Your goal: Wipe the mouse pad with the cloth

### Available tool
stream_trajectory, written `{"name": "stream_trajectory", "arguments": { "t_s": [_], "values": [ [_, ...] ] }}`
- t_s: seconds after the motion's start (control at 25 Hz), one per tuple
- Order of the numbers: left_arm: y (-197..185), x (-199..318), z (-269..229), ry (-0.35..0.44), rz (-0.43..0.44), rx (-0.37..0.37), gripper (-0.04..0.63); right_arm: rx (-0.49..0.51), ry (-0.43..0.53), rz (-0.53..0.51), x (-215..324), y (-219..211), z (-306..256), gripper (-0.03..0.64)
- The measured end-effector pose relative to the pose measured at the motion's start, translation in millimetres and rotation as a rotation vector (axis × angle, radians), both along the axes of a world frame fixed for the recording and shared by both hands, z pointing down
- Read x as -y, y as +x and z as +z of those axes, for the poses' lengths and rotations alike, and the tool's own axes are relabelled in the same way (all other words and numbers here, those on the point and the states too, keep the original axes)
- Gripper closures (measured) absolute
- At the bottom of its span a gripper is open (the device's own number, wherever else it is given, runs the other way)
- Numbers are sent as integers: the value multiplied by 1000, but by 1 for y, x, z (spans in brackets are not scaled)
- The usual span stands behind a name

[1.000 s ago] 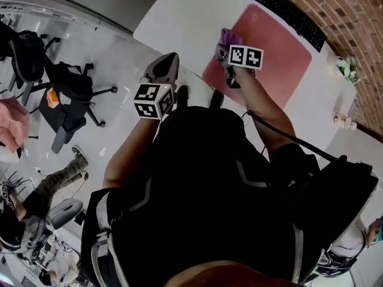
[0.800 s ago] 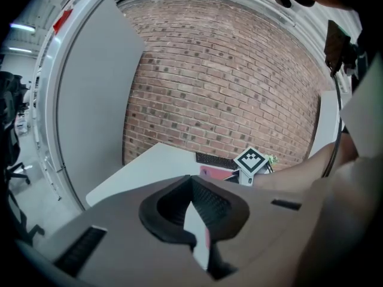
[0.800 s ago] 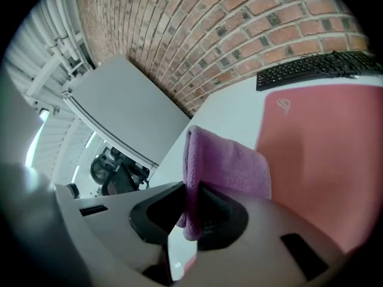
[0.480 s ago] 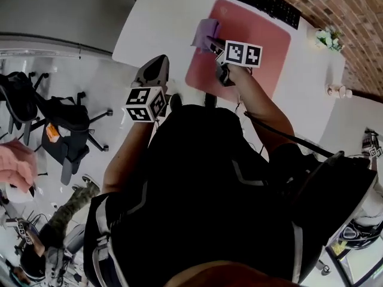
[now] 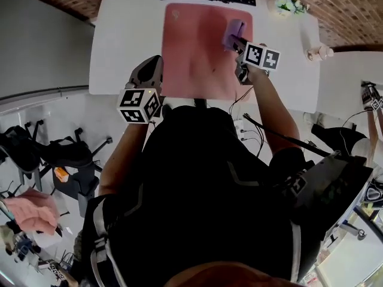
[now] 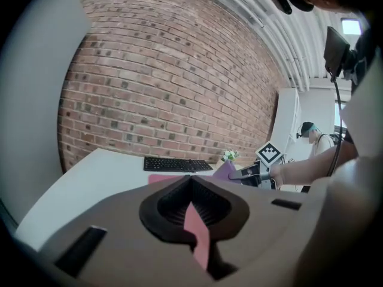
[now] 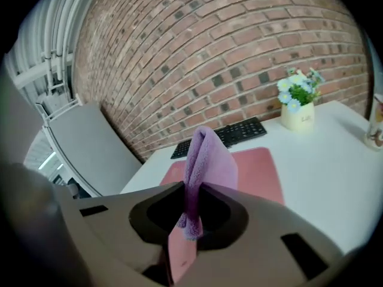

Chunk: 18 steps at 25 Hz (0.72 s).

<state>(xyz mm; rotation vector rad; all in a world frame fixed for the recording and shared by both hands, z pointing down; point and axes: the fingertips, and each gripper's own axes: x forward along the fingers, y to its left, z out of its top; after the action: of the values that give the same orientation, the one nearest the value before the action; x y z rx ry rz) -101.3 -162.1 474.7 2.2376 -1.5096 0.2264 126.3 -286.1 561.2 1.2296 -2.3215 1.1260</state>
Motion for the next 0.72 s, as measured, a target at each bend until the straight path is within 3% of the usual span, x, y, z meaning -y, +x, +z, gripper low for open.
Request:
{"name": "stream_trajectory", "arguments": {
  "t_s": [0.36, 0.52, 0.72],
  "values": [
    [32, 17, 6, -24, 66, 16, 591, -174, -5, 202, 18, 128, 22, 563],
    [34, 18, 5, -19, 61, 17, 591, -301, -40, 155, 17, 144, 44, 563],
    [33, 14, 3, -6, 57, 25, 591, -330, -88, 75, 19, 129, 72, 563]
  ]
}}
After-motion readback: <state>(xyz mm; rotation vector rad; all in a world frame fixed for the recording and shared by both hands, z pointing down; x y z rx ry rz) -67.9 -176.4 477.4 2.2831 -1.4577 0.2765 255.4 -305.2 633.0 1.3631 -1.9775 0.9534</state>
